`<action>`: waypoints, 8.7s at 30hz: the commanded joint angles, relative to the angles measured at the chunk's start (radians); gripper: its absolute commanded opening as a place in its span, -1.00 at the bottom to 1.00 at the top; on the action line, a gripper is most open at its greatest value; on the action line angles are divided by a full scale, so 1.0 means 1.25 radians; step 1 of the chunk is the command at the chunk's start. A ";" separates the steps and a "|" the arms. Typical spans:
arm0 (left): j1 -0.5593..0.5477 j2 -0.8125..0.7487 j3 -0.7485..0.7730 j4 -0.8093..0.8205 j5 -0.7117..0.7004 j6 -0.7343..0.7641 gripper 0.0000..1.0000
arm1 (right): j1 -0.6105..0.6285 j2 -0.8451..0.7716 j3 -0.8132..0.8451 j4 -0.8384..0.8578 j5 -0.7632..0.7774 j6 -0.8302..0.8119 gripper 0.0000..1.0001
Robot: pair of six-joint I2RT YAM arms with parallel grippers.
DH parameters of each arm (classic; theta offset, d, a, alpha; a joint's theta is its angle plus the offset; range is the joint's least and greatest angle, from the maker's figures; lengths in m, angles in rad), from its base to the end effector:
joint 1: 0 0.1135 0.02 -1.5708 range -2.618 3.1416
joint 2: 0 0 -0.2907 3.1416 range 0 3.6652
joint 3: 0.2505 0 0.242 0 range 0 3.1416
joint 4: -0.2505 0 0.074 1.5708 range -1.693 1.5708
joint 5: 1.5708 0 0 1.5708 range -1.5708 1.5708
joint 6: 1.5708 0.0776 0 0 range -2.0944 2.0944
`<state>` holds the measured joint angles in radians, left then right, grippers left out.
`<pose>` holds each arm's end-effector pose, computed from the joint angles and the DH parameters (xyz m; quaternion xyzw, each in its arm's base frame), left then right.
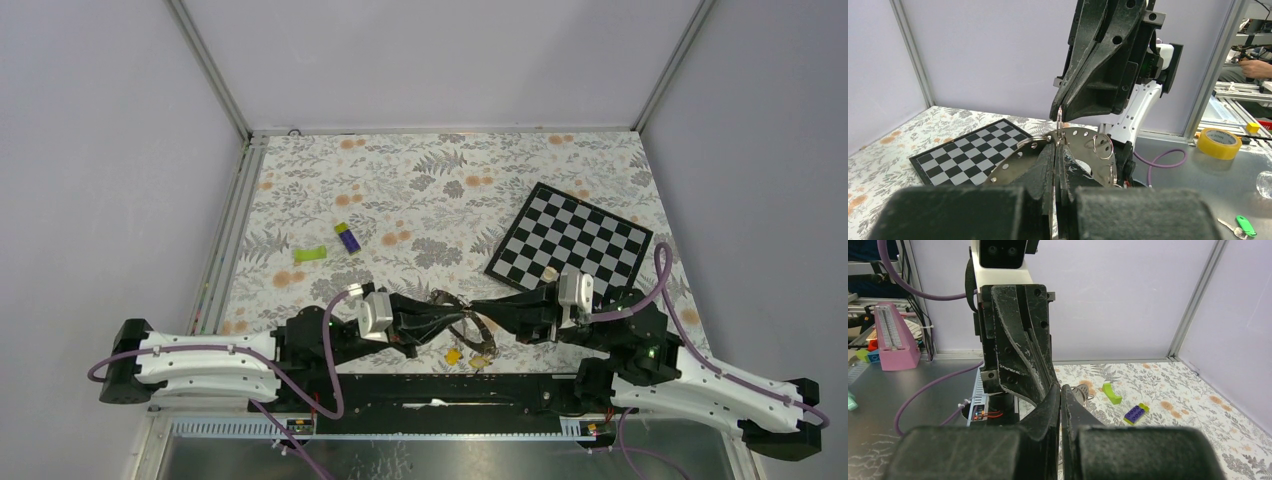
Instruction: Remove the keys from the keyring
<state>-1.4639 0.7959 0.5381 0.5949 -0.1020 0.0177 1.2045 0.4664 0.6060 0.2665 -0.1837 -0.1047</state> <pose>0.0293 -0.1993 0.3694 0.3592 0.4544 -0.5170 0.6303 0.0305 0.1192 0.3956 -0.3942 0.3878 0.4776 0.6827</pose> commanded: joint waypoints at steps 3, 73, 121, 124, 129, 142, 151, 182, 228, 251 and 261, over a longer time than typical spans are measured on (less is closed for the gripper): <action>0.003 -0.034 0.004 -0.038 -0.009 0.008 -1.00 | 0.002 -0.038 0.031 0.068 0.073 -0.011 -1.00; 0.251 0.145 0.136 -0.603 -0.152 -0.510 0.36 | -0.185 0.265 0.057 -0.683 0.407 0.675 0.22; 0.399 0.424 0.199 -0.622 -0.122 -0.716 0.54 | -0.363 0.452 0.137 -0.746 0.343 0.492 0.78; 0.402 0.449 0.209 -0.651 -0.152 -0.754 0.33 | -0.363 0.434 0.121 -0.731 0.335 0.515 0.72; 0.405 0.454 0.229 -0.741 -0.217 -0.772 0.21 | -0.363 0.430 0.107 -0.722 0.309 0.562 0.60; 0.411 0.378 0.094 -0.670 -0.129 -0.698 0.36 | -0.363 0.497 0.060 -0.551 0.190 0.490 0.53; 0.411 0.310 0.006 -0.643 -0.109 -0.730 0.34 | -0.363 0.755 0.195 -0.473 0.183 0.465 0.23; 0.411 0.219 -0.029 -0.640 -0.135 -0.699 0.41 | -0.235 0.979 0.346 -0.640 0.339 0.603 -0.19; 0.411 0.178 -0.017 -0.444 -0.026 -0.444 0.76 | -0.219 0.828 0.331 -0.602 0.451 0.555 0.18; 0.395 0.577 0.099 -0.179 0.420 0.148 0.39 | -0.356 0.223 0.197 -0.804 0.489 0.560 0.40; 0.307 0.662 0.142 -0.182 0.278 0.202 0.09 | -0.355 0.176 0.182 -0.810 0.498 0.546 0.34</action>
<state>-1.0546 1.5967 0.6731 0.3370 0.3229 0.2085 0.7654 0.6910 0.8379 -0.7303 0.4034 0.5911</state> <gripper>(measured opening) 0.582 0.681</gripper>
